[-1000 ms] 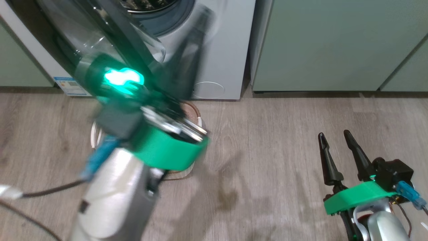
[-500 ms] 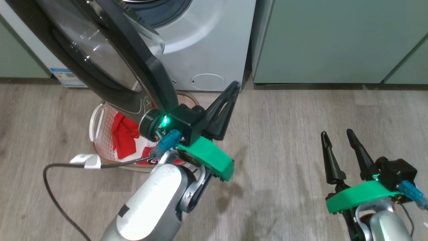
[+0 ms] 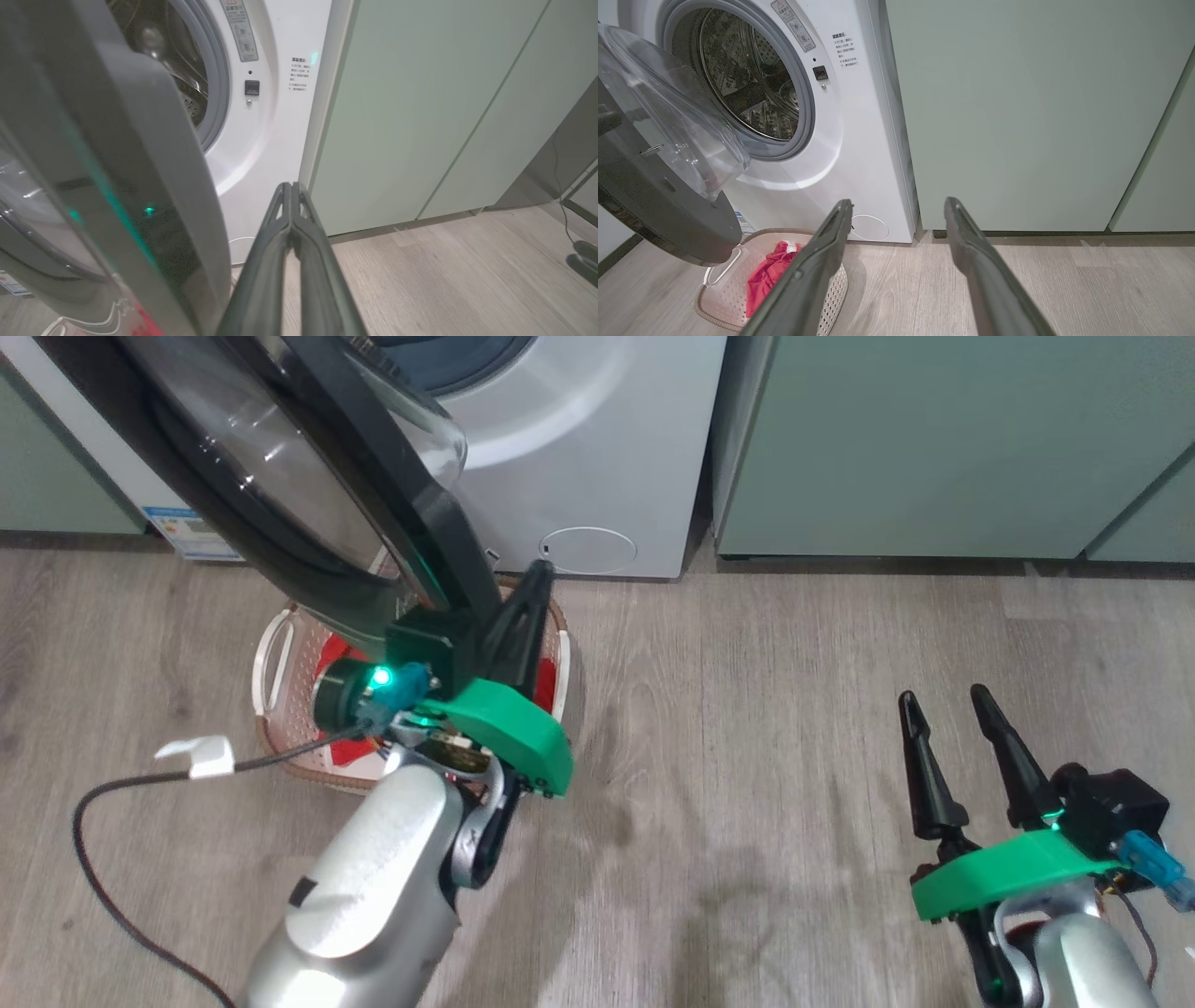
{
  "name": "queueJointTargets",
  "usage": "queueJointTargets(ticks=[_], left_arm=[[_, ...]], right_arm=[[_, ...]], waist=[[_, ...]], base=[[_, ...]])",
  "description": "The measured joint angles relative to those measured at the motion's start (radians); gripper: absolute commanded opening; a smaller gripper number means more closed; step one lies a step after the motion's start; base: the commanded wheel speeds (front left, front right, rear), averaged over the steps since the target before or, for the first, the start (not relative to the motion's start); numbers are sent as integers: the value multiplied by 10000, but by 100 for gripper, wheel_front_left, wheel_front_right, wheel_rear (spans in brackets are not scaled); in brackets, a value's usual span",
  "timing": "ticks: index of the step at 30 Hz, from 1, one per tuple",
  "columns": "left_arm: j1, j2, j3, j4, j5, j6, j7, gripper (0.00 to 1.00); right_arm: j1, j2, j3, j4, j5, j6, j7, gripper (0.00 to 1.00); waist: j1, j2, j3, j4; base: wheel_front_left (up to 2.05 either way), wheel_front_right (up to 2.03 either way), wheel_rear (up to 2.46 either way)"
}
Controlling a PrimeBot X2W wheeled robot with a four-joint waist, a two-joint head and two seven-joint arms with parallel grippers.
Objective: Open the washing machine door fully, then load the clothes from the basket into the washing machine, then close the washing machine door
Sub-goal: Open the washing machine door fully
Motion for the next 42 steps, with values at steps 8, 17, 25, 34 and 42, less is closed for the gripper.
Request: queueJointTargets(ticks=[8,17,25,34,42], left_arm=[[-73,86,221,217,-48,111,-178,0],[-65,92,228,221,-209,113,-305,0],[89,167,215,12,-211,119,-376,0],[703,474,219,-589,-311,240,-391,0],[1348,809,245,-1214,-384,412,-368,0]], right_arm=[[-1,0,-8,42,2,0,0,100],[-59,0,-8,82,2,0,0,100],[-180,0,-13,163,2,0,0,100],[-171,0,-96,196,2,-2,42,100],[-151,0,-123,188,0,0,138,100]], waist=[[0,0,66,-7],[-1,0,138,87],[-1,0,129,189],[-1,0,0,423],[-1,0,-137,762]], base=[[0,0,0],[0,0,0],[0,0,0],[0,0,0],[0,0,0]])
